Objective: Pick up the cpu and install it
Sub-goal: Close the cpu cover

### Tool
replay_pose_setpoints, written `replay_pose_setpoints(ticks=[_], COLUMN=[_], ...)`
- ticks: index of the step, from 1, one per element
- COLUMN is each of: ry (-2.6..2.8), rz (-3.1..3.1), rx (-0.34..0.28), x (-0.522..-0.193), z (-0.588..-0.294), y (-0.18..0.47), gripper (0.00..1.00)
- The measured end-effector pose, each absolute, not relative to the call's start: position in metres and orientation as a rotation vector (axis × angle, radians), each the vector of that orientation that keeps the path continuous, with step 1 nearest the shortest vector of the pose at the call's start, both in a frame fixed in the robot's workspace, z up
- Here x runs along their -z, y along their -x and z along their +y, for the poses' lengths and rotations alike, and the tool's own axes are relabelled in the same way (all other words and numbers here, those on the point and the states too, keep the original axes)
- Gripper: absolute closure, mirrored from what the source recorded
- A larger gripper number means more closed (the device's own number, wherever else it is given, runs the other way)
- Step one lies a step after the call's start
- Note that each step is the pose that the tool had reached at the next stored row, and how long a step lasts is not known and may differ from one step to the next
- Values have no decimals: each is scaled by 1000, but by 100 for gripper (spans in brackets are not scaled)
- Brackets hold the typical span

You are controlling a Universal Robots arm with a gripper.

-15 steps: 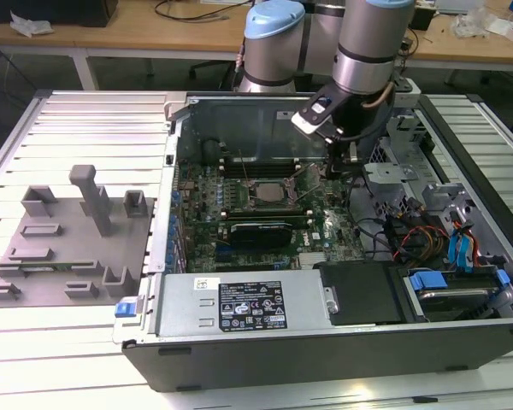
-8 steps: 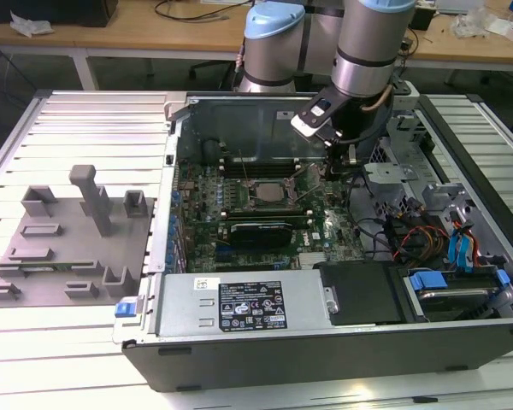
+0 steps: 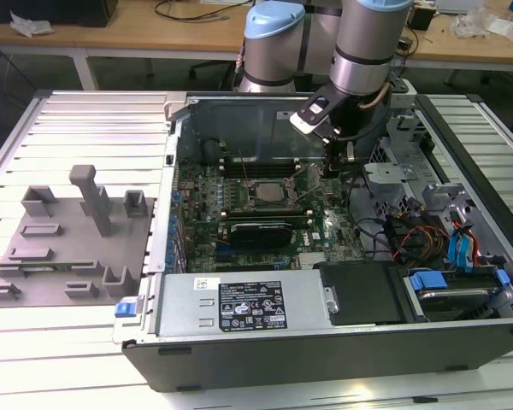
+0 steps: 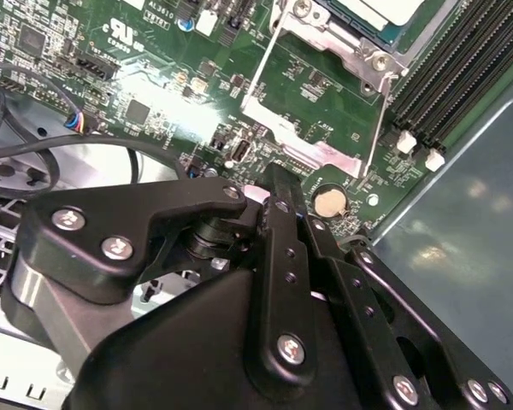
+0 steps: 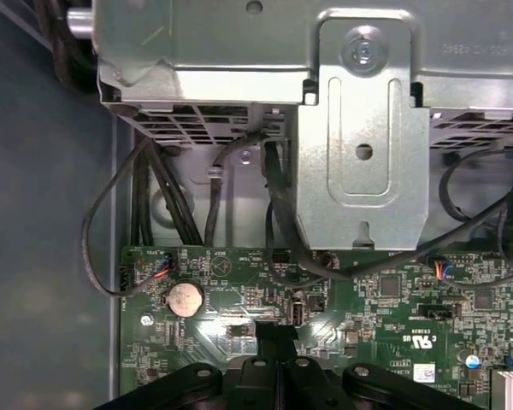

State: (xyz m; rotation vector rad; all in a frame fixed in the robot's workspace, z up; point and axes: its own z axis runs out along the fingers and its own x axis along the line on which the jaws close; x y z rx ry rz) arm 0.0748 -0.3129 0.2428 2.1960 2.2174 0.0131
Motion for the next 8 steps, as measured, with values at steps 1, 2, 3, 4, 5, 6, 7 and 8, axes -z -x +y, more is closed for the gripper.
replay_pose_setpoints(ticks=[1, 2, 3, 4, 5, 6, 7, 8], ry=[-2196, -2196, -2196, -2196, -2196, -2200, -2203, -2204], rz=[2217, 2217, 2217, 2217, 2217, 2221, 2224, 2225], rx=[-13, -13, -13, -13, -12, -5, 2, 4], x=[-243, -243, -243, -243, -243, -243, -243, -243], z=[-313, -313, -313, -313, -313, -313, -313, -313], y=[-75, -75, -75, -75, -75, -75, -75, -75], gripper=[89, 89, 89, 89, 89, 89, 89, 89])
